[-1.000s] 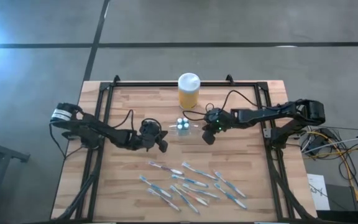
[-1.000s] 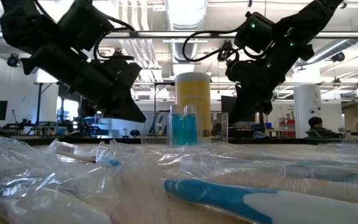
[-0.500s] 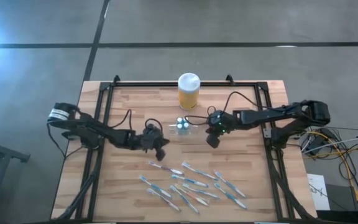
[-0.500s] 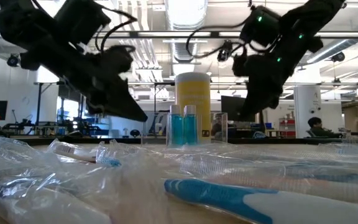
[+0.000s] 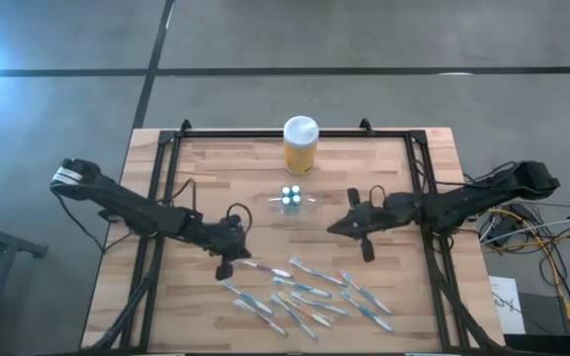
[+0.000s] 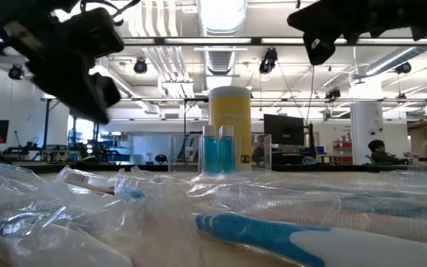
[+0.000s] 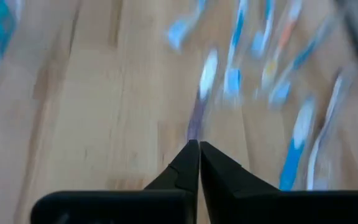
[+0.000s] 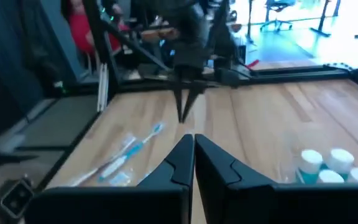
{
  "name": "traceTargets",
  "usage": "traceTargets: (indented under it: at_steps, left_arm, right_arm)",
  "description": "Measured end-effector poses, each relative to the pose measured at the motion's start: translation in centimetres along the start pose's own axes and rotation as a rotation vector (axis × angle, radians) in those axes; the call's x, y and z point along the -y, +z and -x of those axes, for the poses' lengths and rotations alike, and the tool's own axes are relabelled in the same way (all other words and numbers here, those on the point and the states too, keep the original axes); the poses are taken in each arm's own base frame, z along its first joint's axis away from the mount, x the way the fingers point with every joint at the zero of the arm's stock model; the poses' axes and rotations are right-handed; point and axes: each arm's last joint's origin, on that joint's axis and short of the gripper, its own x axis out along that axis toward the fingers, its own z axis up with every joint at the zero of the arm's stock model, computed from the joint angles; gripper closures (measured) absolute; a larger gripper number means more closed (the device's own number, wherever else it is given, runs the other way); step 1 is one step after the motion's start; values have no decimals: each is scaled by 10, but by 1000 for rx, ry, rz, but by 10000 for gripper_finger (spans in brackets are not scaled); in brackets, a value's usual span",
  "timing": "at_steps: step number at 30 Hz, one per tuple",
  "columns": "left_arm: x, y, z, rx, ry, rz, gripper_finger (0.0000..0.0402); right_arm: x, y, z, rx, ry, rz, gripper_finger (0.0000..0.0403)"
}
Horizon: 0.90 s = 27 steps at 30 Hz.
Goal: Pick & Place toothbrushing station
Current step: Put the purple toothbrush into the transparent organizer
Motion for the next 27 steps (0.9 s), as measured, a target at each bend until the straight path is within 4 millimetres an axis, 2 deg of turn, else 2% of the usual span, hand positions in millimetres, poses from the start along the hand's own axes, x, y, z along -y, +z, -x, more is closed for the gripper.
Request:
traceTargets:
  at_steps: [4,8,13,16,23,27]
  left_arm:
    - [14,13,5,-121,46,-74,343]
    - [26,29,2,-198,57,-132,283]
    - [31,38,-17,-314,104,-175,209]
    - [35,43,-31,-345,104,-240,178]
    - [39,54,-52,-389,122,-284,146]
    - [37,47,-64,-481,139,-286,145]
  right_arm:
    - [6,-17,2,-28,-97,-33,388]
    - [10,-30,-1,-59,-162,-25,358]
    - [13,-48,-6,-123,-189,-34,316]
    - [15,-55,-10,-133,-192,-37,298]
    - [14,-53,-13,-110,-188,-40,277]
    - [14,-52,-13,-106,-186,-41,272]
